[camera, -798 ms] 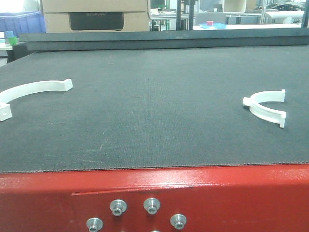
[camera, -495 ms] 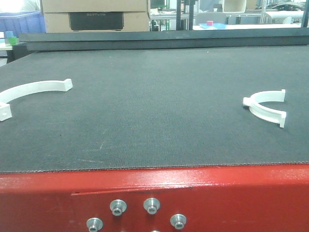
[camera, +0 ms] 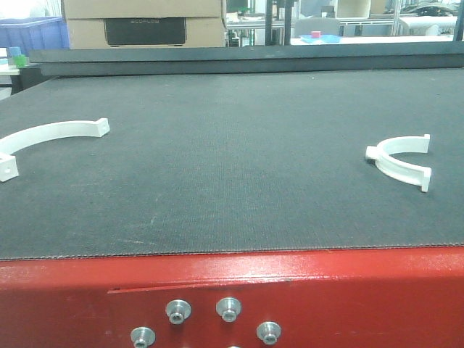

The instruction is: Grab PVC pipe and place in blue bin

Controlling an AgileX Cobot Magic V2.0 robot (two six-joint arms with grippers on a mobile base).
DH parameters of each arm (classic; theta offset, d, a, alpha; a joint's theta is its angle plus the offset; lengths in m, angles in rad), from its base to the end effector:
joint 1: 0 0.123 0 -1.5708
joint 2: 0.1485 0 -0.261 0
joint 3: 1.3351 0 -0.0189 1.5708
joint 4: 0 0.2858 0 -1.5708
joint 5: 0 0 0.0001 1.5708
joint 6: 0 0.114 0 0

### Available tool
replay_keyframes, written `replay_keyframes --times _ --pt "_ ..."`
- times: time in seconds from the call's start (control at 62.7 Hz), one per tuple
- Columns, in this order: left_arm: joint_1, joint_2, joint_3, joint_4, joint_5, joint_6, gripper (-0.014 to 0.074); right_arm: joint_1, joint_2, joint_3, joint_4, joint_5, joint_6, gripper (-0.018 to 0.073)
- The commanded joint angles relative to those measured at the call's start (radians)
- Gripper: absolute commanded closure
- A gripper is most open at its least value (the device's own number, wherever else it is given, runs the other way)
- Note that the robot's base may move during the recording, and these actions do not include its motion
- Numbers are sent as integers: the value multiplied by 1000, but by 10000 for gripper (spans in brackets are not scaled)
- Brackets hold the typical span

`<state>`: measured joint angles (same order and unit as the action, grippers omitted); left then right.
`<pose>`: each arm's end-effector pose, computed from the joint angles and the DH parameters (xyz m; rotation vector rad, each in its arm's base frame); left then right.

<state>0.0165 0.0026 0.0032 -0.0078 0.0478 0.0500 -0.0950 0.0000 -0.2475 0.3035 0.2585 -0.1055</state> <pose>0.1392 0.0023 0.2081 0.0201 1.5372 0.0464 0.1191 -0.0026 0.2832 0.1483 1.4775 0.1324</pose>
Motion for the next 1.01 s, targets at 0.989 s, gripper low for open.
replay_keyframes --times 0.989 --pt "1 -3 -3 2 -13 -7 708 -1 303 -371 18 206 0 713"
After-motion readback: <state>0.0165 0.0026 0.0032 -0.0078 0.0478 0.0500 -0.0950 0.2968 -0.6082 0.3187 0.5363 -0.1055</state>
